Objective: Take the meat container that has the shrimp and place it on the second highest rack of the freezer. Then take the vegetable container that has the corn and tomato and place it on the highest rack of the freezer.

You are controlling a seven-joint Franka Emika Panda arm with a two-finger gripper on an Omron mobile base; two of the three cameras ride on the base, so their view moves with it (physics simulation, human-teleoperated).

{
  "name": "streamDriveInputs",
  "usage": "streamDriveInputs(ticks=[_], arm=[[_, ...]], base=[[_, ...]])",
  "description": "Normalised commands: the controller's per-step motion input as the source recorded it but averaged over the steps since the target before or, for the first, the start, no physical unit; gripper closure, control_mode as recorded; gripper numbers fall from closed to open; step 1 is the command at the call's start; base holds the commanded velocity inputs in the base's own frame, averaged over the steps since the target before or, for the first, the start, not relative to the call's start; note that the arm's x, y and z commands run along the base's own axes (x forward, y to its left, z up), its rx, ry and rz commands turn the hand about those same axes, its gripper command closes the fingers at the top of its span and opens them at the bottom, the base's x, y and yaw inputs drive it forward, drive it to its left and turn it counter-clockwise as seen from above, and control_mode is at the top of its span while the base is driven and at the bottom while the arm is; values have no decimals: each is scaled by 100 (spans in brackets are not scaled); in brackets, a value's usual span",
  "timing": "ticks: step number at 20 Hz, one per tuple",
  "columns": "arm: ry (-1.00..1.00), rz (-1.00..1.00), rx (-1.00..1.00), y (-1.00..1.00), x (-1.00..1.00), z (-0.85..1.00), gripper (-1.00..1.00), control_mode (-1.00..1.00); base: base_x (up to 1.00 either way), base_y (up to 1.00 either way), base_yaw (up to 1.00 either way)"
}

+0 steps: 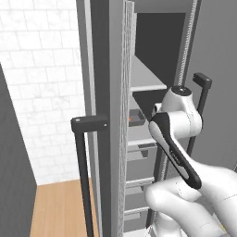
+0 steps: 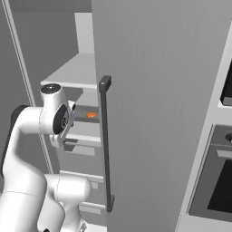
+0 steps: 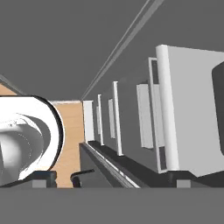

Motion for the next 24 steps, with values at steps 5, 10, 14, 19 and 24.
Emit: streamDriveInputs(ticks=[5, 10, 14, 19, 24], arm=[[13, 0, -4, 0, -55, 20, -100, -100], [11, 0, -2, -1, -61, 14, -100, -100], [0, 0, 0, -4, -46, 1, -100, -100], [-10, 0, 0, -13, -26, 14, -100, -100], [0, 0, 0, -1, -1, 21, -100, -100]], base=[[0, 0, 0], [0, 0, 0], [0, 0, 0], [0, 0, 0], [0, 0, 0]])
